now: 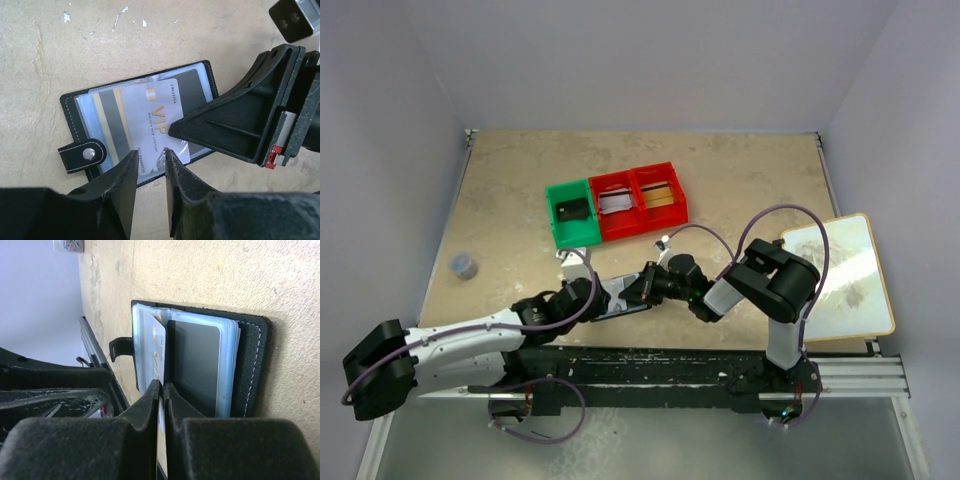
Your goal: Take the credit cards out of the card holder
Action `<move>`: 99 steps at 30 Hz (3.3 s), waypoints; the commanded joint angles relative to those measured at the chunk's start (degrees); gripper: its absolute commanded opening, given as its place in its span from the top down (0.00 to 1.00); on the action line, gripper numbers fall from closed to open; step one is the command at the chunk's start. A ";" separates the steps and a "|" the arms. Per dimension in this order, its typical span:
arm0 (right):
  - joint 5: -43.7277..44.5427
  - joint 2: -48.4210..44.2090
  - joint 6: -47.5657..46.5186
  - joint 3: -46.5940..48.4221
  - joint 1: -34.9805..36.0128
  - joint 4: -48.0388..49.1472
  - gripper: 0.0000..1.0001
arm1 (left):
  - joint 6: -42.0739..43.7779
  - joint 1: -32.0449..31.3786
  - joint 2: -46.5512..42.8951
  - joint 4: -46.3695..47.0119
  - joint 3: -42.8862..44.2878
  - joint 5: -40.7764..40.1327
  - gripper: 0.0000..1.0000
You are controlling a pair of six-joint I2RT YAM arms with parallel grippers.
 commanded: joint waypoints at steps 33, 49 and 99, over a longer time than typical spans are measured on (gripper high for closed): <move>1.04 -2.74 -0.33 -1.98 -0.83 1.37 0.99 | -1.08 0.89 7.90 4.11 -2.67 1.73 0.91; 8.59 -21.04 -12.27 -2.81 -1.93 -16.57 1.00 | 1.05 0.85 -1.86 0.15 0.35 0.27 0.85; 8.94 1.48 -105.41 47.09 -8.15 -36.66 1.00 | 2.21 17.30 -21.43 -27.68 14.68 -4.21 0.27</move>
